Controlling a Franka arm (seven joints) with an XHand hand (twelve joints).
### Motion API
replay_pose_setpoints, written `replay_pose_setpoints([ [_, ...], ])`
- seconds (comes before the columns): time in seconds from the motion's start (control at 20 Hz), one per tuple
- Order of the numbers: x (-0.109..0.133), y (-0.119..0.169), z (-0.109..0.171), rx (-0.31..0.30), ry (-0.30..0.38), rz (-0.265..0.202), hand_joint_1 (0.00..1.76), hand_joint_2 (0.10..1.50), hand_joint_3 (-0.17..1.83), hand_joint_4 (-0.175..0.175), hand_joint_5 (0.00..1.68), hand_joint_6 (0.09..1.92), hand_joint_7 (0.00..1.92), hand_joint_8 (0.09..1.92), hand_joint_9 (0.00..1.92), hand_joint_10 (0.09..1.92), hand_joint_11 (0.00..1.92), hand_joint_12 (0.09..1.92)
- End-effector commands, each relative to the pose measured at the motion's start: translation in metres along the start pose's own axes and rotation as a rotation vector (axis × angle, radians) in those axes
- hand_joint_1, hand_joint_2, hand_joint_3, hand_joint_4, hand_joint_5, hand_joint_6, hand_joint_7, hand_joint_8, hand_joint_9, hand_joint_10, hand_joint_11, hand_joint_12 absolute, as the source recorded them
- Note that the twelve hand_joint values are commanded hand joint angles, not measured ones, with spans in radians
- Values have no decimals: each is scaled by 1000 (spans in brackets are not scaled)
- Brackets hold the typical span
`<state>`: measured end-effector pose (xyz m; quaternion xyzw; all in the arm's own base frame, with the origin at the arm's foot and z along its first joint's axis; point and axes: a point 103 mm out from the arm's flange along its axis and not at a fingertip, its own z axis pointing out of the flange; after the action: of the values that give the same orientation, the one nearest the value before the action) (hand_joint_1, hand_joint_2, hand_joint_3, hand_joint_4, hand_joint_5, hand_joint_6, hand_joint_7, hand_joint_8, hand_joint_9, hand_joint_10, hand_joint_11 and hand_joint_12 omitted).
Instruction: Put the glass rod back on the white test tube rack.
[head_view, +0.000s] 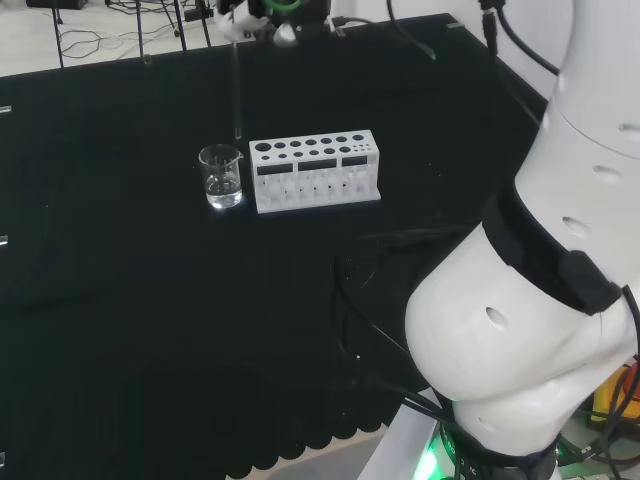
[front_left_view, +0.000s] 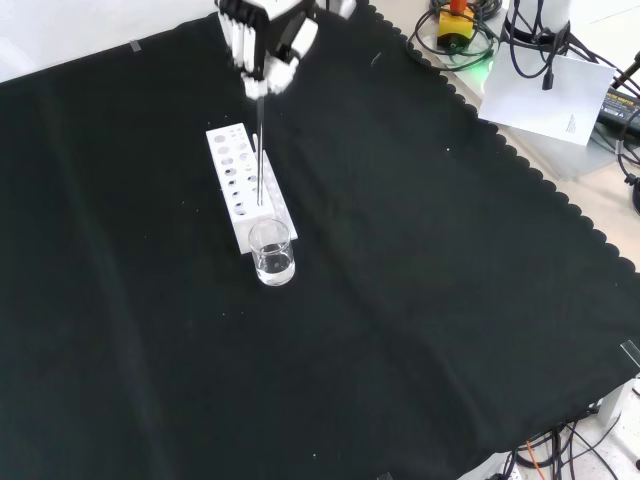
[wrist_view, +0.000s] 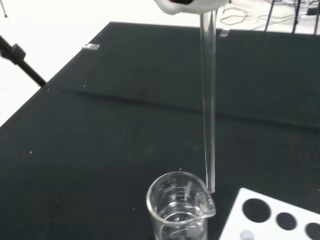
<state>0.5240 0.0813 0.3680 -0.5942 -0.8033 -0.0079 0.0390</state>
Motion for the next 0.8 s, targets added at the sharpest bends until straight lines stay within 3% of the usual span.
replay_pose_setpoints([
  [0.05, -39, -26, -3, 0, 17, 105, 1325, 1058, -175, -175, 1422, 87, 1316, 727, 1505, 955, 1580, 759],
  [0.25, -52, -32, 4, 18, 6, 130, 1325, 1058, -175, -175, 1422, 87, 1317, 727, 1505, 955, 1580, 759],
  [0.8, -42, -27, 20, 49, -14, 117, 1325, 1058, -175, -175, 1423, 87, 1317, 727, 1504, 955, 1580, 760],
])
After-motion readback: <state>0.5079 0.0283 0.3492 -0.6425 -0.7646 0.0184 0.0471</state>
